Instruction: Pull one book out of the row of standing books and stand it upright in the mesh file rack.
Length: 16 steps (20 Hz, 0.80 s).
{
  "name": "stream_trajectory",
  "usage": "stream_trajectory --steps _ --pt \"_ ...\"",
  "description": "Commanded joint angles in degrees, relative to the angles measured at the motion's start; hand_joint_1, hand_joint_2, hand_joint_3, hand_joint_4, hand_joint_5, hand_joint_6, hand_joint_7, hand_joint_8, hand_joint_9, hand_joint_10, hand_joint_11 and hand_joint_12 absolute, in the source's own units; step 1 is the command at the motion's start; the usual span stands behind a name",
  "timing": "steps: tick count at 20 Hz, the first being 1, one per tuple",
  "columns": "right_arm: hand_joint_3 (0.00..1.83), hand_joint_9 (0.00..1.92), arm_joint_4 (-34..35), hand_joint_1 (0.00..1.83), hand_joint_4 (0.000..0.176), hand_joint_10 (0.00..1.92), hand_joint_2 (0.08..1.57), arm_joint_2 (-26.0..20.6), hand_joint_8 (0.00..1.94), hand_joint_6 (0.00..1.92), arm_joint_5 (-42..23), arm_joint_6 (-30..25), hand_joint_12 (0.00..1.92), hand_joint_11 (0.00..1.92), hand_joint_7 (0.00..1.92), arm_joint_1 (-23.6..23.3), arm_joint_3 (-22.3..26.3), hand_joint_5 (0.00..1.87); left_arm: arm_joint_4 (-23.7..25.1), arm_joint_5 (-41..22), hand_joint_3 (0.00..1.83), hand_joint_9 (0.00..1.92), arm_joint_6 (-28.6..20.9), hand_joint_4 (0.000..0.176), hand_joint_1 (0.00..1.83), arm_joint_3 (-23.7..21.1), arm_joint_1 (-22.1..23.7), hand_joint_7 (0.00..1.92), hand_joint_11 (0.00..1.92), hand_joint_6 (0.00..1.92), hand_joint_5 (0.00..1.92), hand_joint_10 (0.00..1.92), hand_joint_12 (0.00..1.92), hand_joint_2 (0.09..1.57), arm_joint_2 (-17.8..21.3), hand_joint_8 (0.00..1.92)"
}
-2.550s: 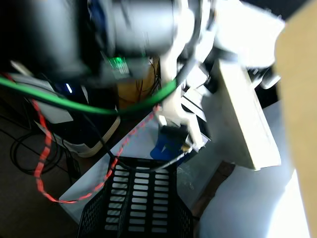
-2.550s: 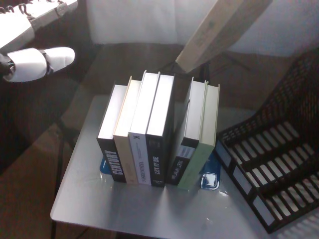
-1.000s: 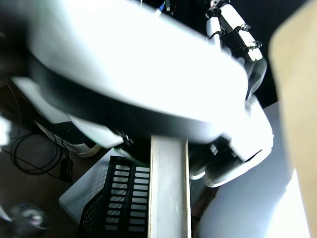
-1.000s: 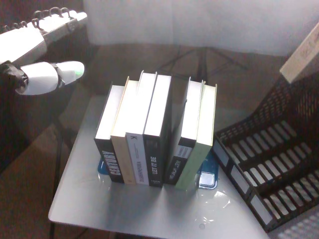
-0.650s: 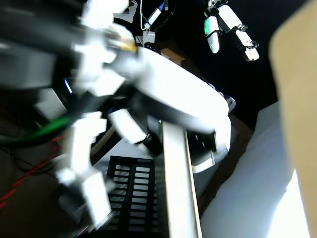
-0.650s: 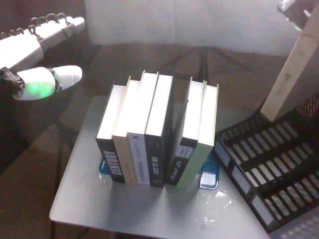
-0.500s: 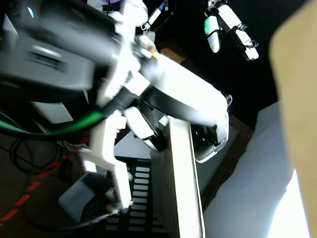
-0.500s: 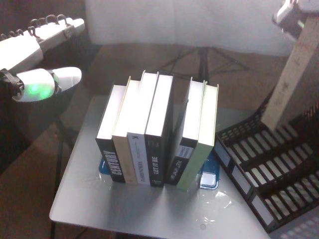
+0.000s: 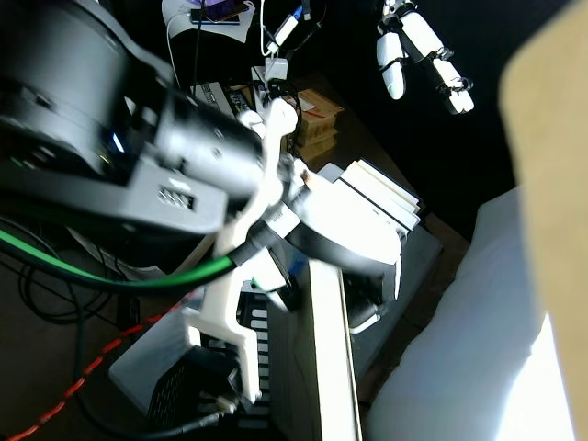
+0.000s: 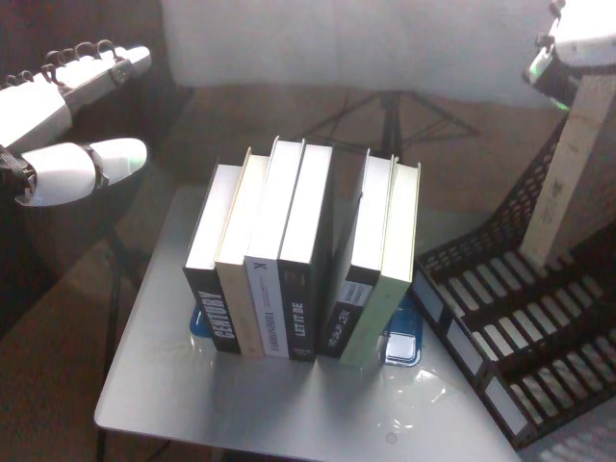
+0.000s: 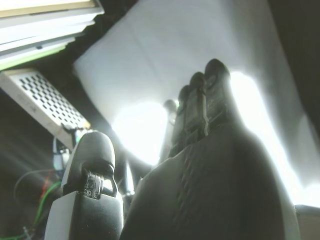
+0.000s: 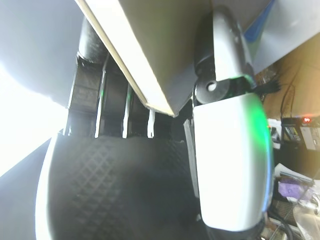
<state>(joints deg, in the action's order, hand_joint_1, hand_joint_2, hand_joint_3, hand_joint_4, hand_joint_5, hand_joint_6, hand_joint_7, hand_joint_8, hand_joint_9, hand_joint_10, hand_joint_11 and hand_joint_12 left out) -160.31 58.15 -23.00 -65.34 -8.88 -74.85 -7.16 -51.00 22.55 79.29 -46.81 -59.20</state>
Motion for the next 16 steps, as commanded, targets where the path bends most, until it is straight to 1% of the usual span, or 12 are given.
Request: stream_trajectory --steps 1,2,3,4,5,6,7,10,11,14,15,16 --pt "0.0 0.91 -0.78 1.37 0.0 1.48 1.16 -0.4 1.21 0.86 6.17 0.4 1.7 0.8 0.87 -0.05 -0.66 0.87 -1.52 -7.67 0.0 0.0 -0.58 0.073 0.27 0.6 0.05 0.0 0.0 0.0 0.03 0.0 0.0 1.42 -0.3 0.0" --pt "0.01 0.83 -0.78 1.36 0.0 1.53 1.19 0.23 1.28 0.99 6.42 0.29 1.68 0.76 0.8 0.73 -1.38 0.8 -1.52 -7.83 0.0 0.0 -0.77 0.079 0.26 0.74 -0.04 0.0 0.0 0.0 0.02 0.0 0.0 1.42 -0.49 0.0" --pt "0.0 0.82 -0.78 1.35 0.0 1.58 1.21 0.92 1.37 1.02 6.61 -0.03 1.72 0.73 0.78 1.33 -2.17 0.76 -1.53 -7.98 0.0 0.0 -0.85 0.078 0.25 0.78 -0.15 0.0 0.0 0.0 0.02 0.0 0.0 1.42 -0.54 0.0" --pt "0.0 0.82 -0.78 1.35 0.0 1.58 1.21 1.39 1.38 1.02 6.83 -0.04 1.72 0.73 0.77 1.85 -2.65 0.76 -1.59 -8.17 0.0 0.0 -0.9 0.086 0.27 0.81 -0.22 0.0 0.0 0.0 0.02 0.0 0.0 1.42 -0.61 0.0" --pt "0.01 0.8 -0.78 1.24 0.0 1.58 1.24 1.87 1.54 1.09 7.03 -0.19 1.82 0.8 0.78 2.28 -3.21 0.74 -1.64 -8.38 0.0 0.0 -1.0 0.083 0.29 0.85 -0.34 0.0 0.0 0.0 0.02 0.0 0.0 1.42 -0.65 0.0" --pt "0.0 0.72 -0.78 1.19 0.0 1.42 1.24 2.48 1.53 1.17 7.17 -0.39 1.78 0.65 0.77 2.73 -3.98 0.75 -1.83 -8.58 0.0 0.0 -1.07 0.07 0.29 0.88 -0.58 0.0 0.0 0.01 0.03 0.0 0.0 1.42 -0.73 0.0" --pt "0.0 0.72 -0.78 1.31 0.0 1.55 1.23 2.92 1.39 1.21 7.41 -0.55 1.71 0.56 0.74 3.22 -4.53 0.74 -1.92 -8.73 0.0 0.0 -1.19 0.071 0.27 1.03 -0.73 0.0 0.0 0.0 0.03 0.0 0.0 1.42 -0.88 0.0" --pt "0.0 0.76 -0.78 1.35 0.0 1.52 1.21 4.08 1.24 1.24 8.46 -1.53 1.65 0.56 0.79 5.09 -6.27 0.75 -2.1 -9.12 0.0 0.0 -1.47 0.093 0.24 1.4 -1.04 0.0 0.0 0.0 0.0 0.0 0.0 1.41 -1.33 0.0" --pt "0.0 0.76 -0.78 1.34 0.0 1.53 1.22 4.41 1.27 1.31 8.49 -1.84 1.65 0.57 0.78 5.53 -6.84 0.69 -2.11 -9.28 0.0 0.0 -1.56 0.077 0.25 1.43 -1.07 0.0 0.0 0.01 0.02 0.0 0.0 1.42 -1.33 0.0" --pt "0.0 0.76 -0.79 1.34 0.0 1.51 1.22 4.95 1.24 1.3 8.79 -2.62 1.66 0.54 0.8 7.05 -8.02 0.7 -2.36 -9.84 0.0 0.0 -1.79 0.072 0.24 1.64 -1.32 0.0 0.0 0.0 0.02 0.0 0.0 1.42 -1.51 0.0" --pt "0.0 0.6 -0.8 1.17 0.0 1.35 1.28 5.02 1.42 1.47 8.91 -2.99 1.74 0.38 0.75 7.46 -8.31 0.58 -2.44 -9.98 0.0 0.0 -1.83 0.059 0.26 1.66 -1.4 0.0 0.0 0.01 0.03 0.0 0.0 1.41 -1.53 0.0" --pt "0.01 0.47 -0.81 1.1 0.0 1.25 1.33 5.25 1.51 1.62 9.06 -3.45 1.78 0.15 0.68 8.12 -8.83 0.5 -2.66 -10.24 0.0 0.0 -1.91 0.051 0.27 1.68 -1.63 0.0 0.0 0.01 0.03 0.0 0.0 1.42 -1.58 0.0"
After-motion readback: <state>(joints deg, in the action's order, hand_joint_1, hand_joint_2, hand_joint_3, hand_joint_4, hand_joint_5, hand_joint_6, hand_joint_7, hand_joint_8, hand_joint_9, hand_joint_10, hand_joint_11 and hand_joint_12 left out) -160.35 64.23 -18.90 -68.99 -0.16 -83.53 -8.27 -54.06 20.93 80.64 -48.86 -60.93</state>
